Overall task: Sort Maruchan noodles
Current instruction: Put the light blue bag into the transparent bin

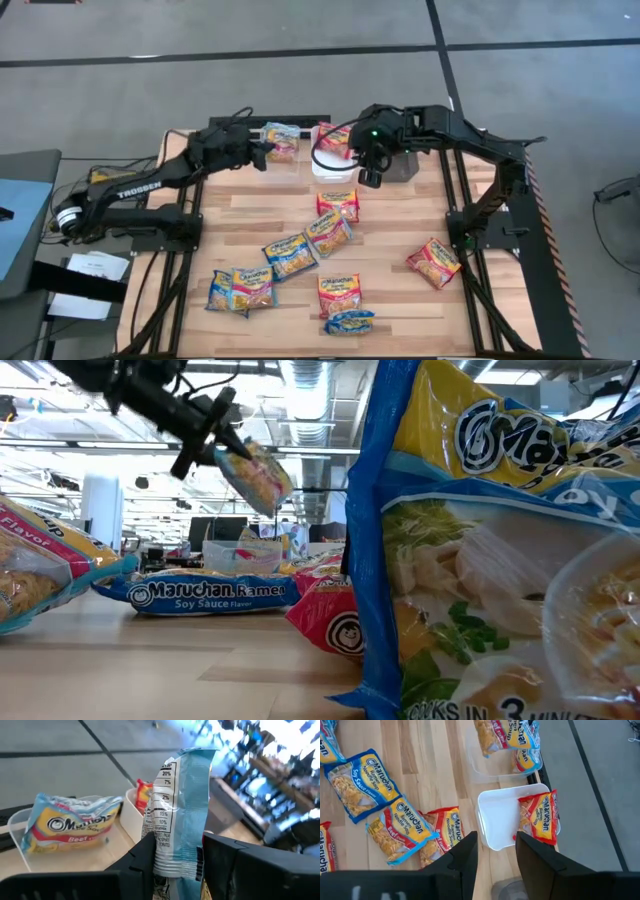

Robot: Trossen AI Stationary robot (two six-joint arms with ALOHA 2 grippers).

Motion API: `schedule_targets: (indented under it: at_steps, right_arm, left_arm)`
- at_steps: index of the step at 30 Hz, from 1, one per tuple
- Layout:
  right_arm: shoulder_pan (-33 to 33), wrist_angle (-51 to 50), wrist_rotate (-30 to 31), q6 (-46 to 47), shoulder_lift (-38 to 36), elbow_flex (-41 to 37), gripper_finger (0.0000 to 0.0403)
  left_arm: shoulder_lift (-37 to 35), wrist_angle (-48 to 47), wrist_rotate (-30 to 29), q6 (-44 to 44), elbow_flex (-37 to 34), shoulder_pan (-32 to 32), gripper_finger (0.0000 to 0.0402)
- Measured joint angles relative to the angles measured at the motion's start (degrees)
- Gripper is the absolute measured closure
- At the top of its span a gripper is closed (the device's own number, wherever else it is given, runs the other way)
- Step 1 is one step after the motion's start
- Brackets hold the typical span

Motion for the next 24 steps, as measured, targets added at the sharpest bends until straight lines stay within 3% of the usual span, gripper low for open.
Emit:
schedule_targets:
  at_steps: [5,7,24]
  right_arm:
    - [-0.38,-0.19,-0.02,0.42,0.0,0.0,0.0249]
    - [-0.67,-0.67,-0.04,0.45,0.0,0.0,0.0249]
    - [-1.52,-1.47,-0.09,2.08,0.0,0.0,0.0249]
  left_arm:
    - [1.89,22.59,-0.88,0.24,-10.44,1.13,0.0287]
    - [3.24,27.5,-2.37,0.75,-12.9,1.8,0.0283]
    - [23.57,46.69,2.94,0.01,-14.68,8.37,0.0277]
